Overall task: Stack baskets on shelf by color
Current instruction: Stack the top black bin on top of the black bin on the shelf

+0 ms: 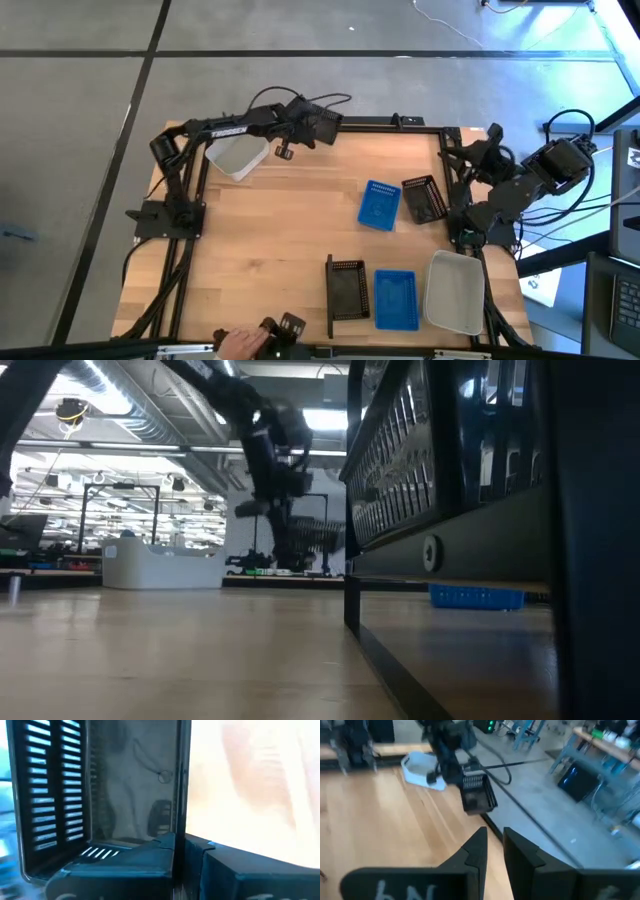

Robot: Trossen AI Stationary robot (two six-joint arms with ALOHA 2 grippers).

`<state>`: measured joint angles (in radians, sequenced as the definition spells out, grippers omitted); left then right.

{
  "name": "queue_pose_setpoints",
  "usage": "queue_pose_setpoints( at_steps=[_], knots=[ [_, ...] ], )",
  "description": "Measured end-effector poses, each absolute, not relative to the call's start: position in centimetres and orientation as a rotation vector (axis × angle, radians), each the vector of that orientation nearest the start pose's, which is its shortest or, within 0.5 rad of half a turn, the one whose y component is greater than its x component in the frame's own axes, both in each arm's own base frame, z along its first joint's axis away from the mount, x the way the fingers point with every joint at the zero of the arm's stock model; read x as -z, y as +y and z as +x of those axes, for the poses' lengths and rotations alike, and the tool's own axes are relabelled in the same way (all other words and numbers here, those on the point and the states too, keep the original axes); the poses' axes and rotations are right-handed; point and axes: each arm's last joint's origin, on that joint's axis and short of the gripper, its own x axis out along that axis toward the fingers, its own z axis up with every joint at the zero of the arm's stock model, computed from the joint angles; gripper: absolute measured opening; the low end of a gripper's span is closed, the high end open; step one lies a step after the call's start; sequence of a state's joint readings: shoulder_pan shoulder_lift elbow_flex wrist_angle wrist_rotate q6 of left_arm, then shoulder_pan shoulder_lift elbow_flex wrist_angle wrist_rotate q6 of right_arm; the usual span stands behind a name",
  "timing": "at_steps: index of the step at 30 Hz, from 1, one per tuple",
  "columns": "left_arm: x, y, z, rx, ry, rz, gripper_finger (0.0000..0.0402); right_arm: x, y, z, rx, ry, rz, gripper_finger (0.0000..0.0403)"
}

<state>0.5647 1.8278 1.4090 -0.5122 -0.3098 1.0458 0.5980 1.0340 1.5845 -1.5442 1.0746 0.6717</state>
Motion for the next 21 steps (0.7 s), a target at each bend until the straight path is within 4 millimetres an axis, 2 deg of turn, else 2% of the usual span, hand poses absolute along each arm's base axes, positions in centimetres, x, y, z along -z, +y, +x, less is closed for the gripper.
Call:
queue_pose_setpoints(
  at_steps=[5, 11, 18, 21],
  knots=[
    [-27.8, 19.0, 33.4, -0.357, 1.187, 0.980, 0.0000, -42.7, 4.5, 11.3, 0.637, 0.524, -0.297, 0.0060],
    [-31.4, 15.3, 34.9, -0.484, 1.035, 1.154, 0.0000, -41.4, 4.3, 12.7, 0.741, 0.506, -0.291, 0.0060],
    [-32.3, 10.7, 36.7, -0.422, 0.939, 1.329, 0.0000, -41.0, 3.7, 16.2, 0.796, 0.529, -0.412, 0.0060],
    [-32.5, 9.2, 37.1, -0.410, 0.907, 1.351, 0.0000, -40.9, 3.2, 17.7, 0.757, 0.548, -0.465, 0.0060]
  ],
)
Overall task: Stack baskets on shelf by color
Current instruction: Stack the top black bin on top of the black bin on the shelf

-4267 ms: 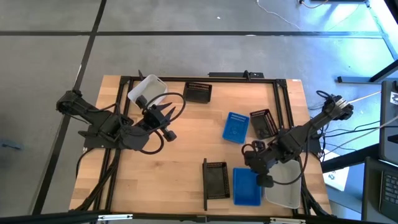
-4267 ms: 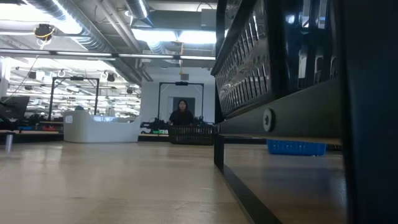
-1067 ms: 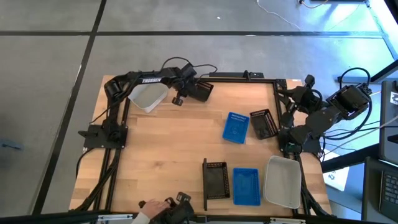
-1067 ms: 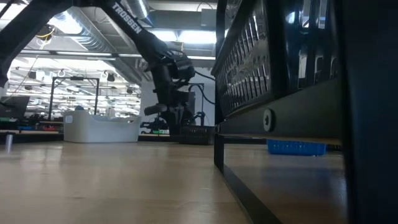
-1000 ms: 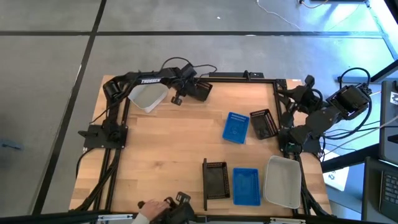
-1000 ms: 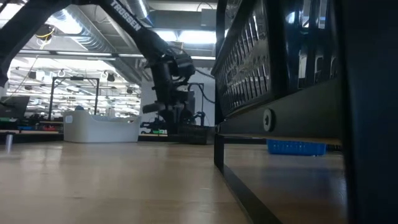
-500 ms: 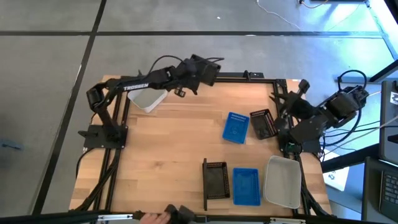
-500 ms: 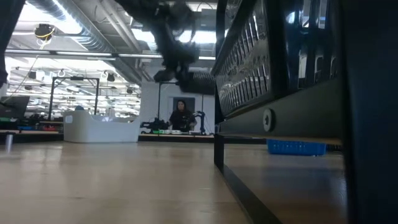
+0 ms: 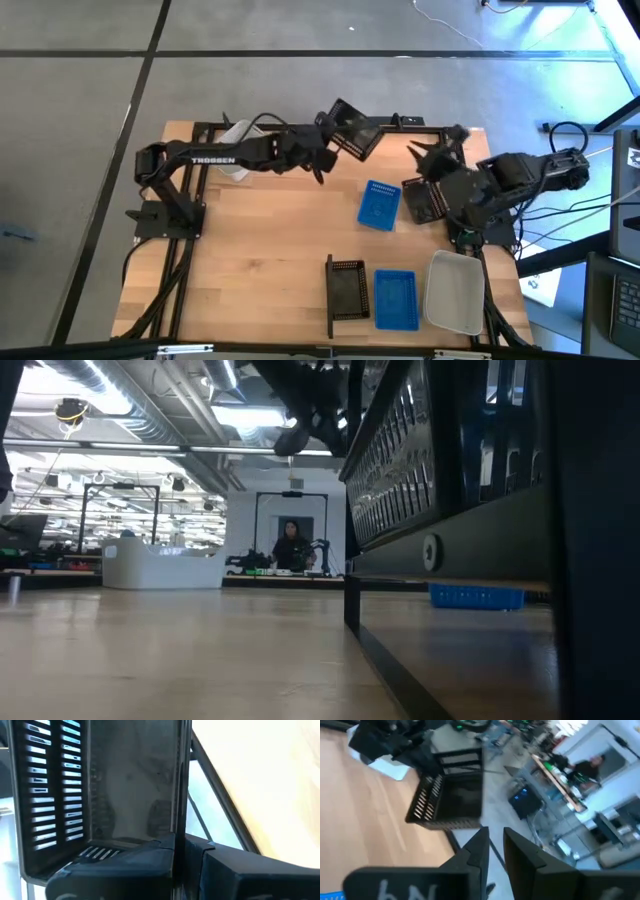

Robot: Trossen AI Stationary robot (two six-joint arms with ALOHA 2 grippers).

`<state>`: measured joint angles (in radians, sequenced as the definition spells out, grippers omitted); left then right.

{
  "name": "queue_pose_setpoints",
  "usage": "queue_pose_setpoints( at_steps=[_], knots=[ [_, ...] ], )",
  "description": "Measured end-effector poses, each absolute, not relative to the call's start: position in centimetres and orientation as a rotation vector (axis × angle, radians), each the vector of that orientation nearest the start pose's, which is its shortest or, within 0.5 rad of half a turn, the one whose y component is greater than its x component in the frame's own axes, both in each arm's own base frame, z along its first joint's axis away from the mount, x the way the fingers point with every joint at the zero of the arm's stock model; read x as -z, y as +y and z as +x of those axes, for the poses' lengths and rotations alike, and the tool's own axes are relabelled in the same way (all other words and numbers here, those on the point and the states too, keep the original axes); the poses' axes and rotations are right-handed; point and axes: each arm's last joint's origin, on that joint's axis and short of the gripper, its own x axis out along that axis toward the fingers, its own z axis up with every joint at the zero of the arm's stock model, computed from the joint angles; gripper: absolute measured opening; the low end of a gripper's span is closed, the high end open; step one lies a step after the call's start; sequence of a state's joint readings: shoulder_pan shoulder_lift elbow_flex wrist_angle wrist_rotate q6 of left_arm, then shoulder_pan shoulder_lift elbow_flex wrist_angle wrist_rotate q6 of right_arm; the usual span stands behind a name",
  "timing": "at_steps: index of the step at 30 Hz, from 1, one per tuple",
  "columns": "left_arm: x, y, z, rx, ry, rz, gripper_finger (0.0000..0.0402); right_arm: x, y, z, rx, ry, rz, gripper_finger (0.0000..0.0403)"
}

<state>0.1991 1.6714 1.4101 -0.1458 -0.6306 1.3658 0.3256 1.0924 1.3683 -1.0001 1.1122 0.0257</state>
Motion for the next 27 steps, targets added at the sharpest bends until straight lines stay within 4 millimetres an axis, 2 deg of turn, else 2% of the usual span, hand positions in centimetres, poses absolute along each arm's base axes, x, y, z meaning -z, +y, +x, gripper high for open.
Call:
queue_pose_setpoints(
  at_steps=[6, 10, 16, 27],
  knots=[
    [-33.0, 7.1, 37.6, -0.500, 0.908, 1.381, 0.0000, -40.6, 1.7, 19.8, 0.579, 0.544, -0.454, 0.0060],
    [-33.0, 6.2, 37.7, -0.504, 0.908, 1.390, 0.0000, -40.2, 0.7, 20.9, 0.603, 0.500, -0.488, 0.0060],
    [-33.0, 5.0, 37.8, -0.504, 0.905, 1.401, 0.0000, -39.4, -0.5, 21.9, 0.544, 0.457, -0.468, 0.0060],
    [-33.0, 4.7, 37.8, -0.512, 0.906, 1.396, 0.0000, -37.7, -2.8, 24.1, 0.607, 0.539, -0.459, 0.0060]
  ],
)
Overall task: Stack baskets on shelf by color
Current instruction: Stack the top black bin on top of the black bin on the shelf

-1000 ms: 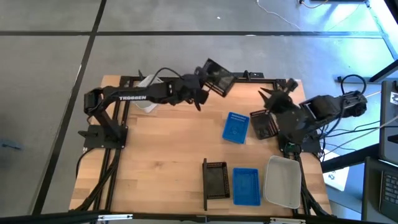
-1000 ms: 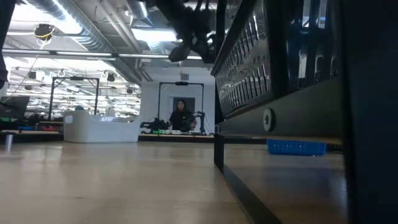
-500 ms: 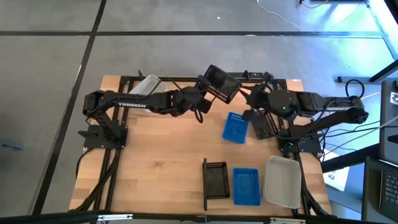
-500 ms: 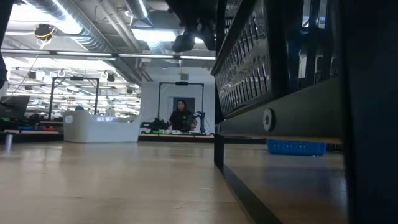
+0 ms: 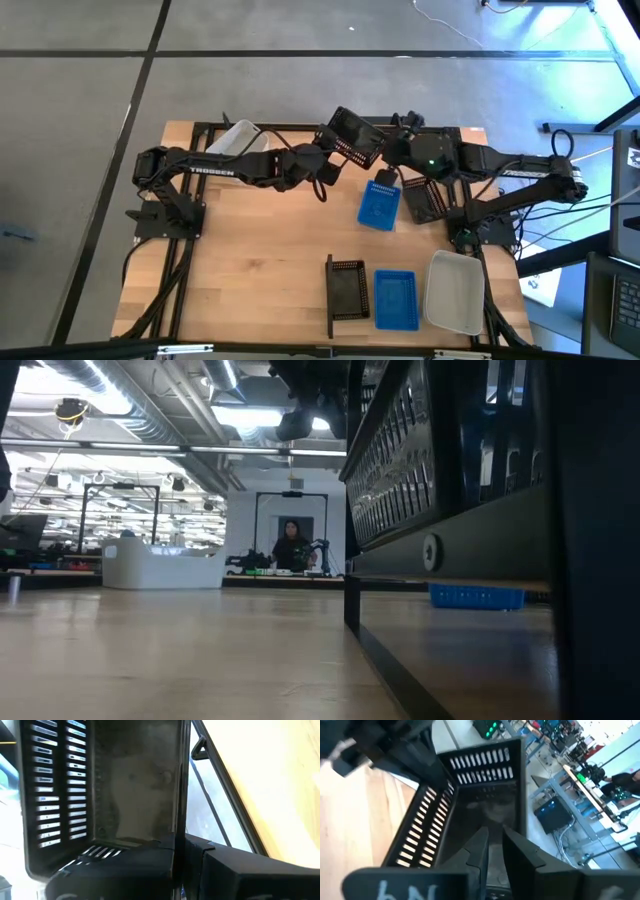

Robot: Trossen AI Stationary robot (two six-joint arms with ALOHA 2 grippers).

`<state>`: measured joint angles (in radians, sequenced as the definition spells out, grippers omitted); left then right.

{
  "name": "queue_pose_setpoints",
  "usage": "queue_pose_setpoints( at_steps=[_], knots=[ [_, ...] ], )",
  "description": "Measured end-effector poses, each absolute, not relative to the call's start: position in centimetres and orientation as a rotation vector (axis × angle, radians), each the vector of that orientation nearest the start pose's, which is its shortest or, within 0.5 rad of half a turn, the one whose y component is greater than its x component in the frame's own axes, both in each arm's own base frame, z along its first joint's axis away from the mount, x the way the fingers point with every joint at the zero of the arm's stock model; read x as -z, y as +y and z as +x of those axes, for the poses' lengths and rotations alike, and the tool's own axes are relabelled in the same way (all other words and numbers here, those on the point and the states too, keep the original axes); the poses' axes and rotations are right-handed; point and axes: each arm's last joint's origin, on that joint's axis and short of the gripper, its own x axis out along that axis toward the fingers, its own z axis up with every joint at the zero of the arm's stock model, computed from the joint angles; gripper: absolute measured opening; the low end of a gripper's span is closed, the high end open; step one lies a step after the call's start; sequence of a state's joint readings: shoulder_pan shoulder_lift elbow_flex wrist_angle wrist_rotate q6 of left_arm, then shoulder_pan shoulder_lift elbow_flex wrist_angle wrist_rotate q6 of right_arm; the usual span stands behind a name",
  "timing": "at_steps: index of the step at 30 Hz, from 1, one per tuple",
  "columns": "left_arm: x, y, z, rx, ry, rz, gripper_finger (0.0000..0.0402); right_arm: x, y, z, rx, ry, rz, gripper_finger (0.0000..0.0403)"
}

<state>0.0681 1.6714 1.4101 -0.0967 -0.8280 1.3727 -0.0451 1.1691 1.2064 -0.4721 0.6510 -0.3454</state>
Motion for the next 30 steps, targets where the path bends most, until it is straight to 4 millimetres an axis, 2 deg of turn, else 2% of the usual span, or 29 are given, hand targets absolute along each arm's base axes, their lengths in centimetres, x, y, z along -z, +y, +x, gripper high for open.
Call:
queue_pose_setpoints(
  at_steps=[5, 9, 15, 30],
  knots=[
    [-33.0, 4.8, 37.8, -0.513, 0.908, 1.395, 0.0000, -37.0, -3.3, 25.3, 0.596, 0.567, -0.494, 0.0060],
    [-32.9, 4.8, 37.8, -0.504, 0.917, 1.396, 0.0000, -37.7, -3.2, 25.7, 0.564, 0.491, -0.523, 0.0060],
    [-32.7, 4.7, 37.7, -0.506, 0.928, 1.369, 0.0000, -38.5, -3.5, 25.2, 0.689, 0.465, -0.527, 0.0060],
    [-32.6, 4.6, 37.7, -0.503, 0.925, 1.364, 0.0000, -38.2, -3.4, 25.3, 0.648, 0.458, -0.465, 0.0060]
  ],
)
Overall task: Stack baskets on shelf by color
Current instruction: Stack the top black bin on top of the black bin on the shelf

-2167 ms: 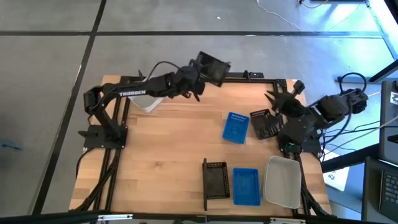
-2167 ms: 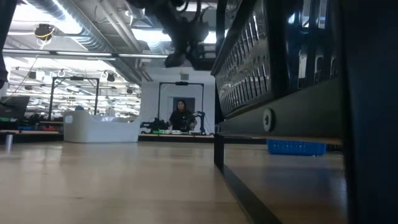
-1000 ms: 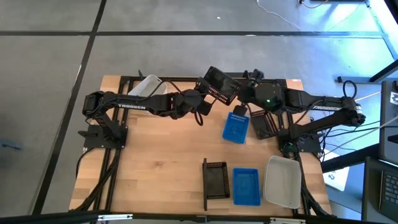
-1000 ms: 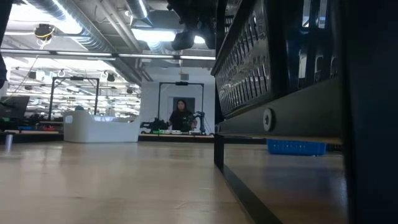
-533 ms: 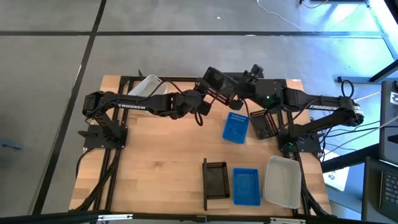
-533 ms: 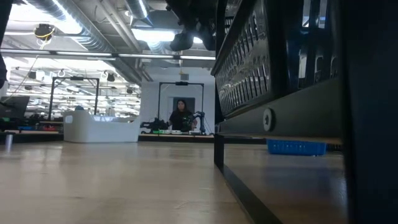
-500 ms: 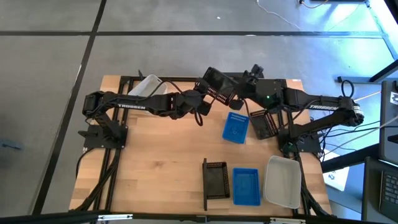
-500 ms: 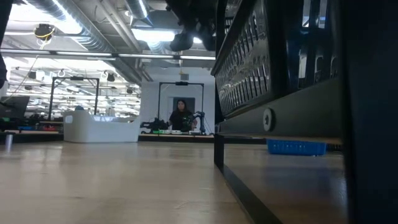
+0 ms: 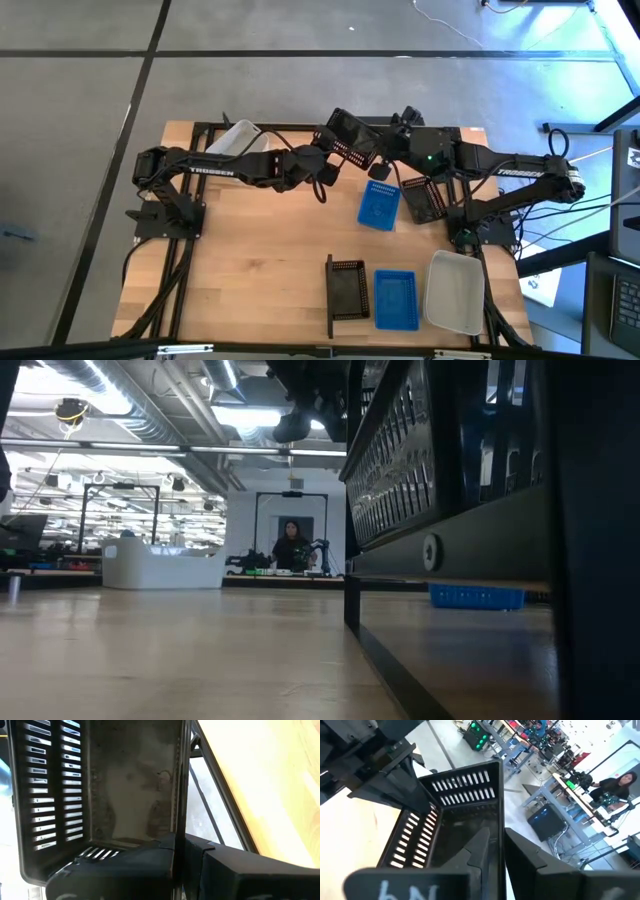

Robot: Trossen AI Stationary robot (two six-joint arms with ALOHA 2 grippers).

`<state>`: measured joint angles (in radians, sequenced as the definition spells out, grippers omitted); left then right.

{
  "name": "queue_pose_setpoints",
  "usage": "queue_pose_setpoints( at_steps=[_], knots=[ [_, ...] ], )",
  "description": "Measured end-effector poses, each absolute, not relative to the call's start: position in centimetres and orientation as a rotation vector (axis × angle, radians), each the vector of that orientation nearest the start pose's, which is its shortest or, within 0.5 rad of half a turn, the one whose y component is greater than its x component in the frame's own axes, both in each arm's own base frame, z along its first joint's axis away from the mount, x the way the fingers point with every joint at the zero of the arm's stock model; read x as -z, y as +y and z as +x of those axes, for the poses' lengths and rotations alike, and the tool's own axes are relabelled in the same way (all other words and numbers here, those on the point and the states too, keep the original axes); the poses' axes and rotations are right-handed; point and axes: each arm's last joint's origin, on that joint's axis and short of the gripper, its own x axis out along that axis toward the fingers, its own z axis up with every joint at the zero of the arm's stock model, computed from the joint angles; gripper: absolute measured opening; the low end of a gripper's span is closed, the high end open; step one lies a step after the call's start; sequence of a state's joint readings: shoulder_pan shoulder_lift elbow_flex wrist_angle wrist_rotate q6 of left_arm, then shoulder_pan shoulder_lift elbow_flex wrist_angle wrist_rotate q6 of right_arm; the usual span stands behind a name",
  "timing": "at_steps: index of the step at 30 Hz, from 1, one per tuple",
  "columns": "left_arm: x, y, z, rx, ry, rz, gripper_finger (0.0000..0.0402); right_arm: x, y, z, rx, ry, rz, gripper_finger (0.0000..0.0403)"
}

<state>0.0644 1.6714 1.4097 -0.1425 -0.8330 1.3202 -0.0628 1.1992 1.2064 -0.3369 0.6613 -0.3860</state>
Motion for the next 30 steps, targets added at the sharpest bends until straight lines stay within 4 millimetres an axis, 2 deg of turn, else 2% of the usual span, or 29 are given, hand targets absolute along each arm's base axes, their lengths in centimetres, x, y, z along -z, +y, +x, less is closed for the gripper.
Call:
queue_pose_setpoints(
  at_steps=[8, 19, 25, 30],
  knots=[
    [-32.7, 3.7, 37.7, -0.485, 0.942, 1.421, 0.0000, -37.6, -3.7, 24.9, 0.683, 0.520, -0.447, 0.0060],
    [-32.7, 3.3, 37.7, -0.478, 0.966, 1.471, 0.0000, -37.1, -4.8, 24.7, 0.647, 0.548, -0.378, 0.0059],
    [-32.7, 3.3, 37.8, -0.462, 0.955, 1.469, 0.0000, -36.8, -5.1, 24.6, 0.636, 0.568, -0.331, 0.0010],
    [-32.7, 3.3, 37.8, -0.460, 0.932, 1.448, 0.0000, -36.7, -5.1, 24.6, 0.619, 0.571, -0.325, 0.0008]
  ],
)
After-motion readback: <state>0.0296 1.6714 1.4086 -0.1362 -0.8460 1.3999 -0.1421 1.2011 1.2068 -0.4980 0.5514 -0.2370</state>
